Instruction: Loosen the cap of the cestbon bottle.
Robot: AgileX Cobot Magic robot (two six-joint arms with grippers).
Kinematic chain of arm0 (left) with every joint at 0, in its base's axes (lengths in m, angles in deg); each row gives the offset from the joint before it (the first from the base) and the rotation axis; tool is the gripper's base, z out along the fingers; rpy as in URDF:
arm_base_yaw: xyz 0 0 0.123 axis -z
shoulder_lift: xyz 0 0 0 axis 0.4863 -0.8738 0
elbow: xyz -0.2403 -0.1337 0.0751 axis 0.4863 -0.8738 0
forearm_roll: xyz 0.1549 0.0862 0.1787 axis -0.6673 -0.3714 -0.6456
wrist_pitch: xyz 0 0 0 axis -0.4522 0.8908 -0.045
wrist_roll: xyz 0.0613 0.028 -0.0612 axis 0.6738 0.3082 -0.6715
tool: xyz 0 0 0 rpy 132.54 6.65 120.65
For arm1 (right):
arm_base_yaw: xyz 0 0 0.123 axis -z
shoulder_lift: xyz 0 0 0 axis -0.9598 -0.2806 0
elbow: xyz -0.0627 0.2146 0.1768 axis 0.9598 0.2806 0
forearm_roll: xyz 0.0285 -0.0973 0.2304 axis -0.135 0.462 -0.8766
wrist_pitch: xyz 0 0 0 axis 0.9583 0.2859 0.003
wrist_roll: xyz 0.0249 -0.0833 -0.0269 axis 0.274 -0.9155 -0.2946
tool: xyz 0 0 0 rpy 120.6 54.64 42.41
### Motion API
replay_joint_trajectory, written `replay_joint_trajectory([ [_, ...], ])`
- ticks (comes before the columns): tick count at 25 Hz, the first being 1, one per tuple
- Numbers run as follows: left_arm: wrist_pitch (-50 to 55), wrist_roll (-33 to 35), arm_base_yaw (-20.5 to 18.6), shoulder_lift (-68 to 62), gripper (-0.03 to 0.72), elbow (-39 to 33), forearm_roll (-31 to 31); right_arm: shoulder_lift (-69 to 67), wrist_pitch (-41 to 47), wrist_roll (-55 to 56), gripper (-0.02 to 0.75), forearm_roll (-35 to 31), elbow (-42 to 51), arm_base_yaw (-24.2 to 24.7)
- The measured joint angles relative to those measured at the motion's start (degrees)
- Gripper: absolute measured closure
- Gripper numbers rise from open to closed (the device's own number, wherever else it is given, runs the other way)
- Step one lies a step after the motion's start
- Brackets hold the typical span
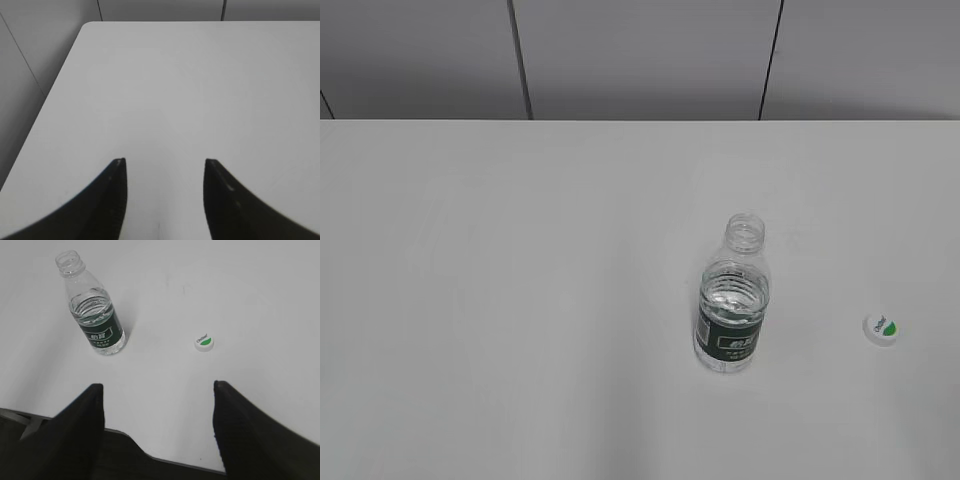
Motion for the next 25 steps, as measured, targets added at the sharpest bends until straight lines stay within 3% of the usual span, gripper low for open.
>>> replay_joint_trajectory([
  [6, 0.0, 0.0, -1.6, 0.0, 0.314, 0.0, -0.1, 0.0, -0.2, 0.0, 0.217, -0.1, 0.0, 4.8],
  [25, 0.0, 0.0, -3.2, 0.0, 0.316, 0.0, -0.1, 0.0, -0.4, 0.1, 0.217, -0.2, 0.0, 3.2],
])
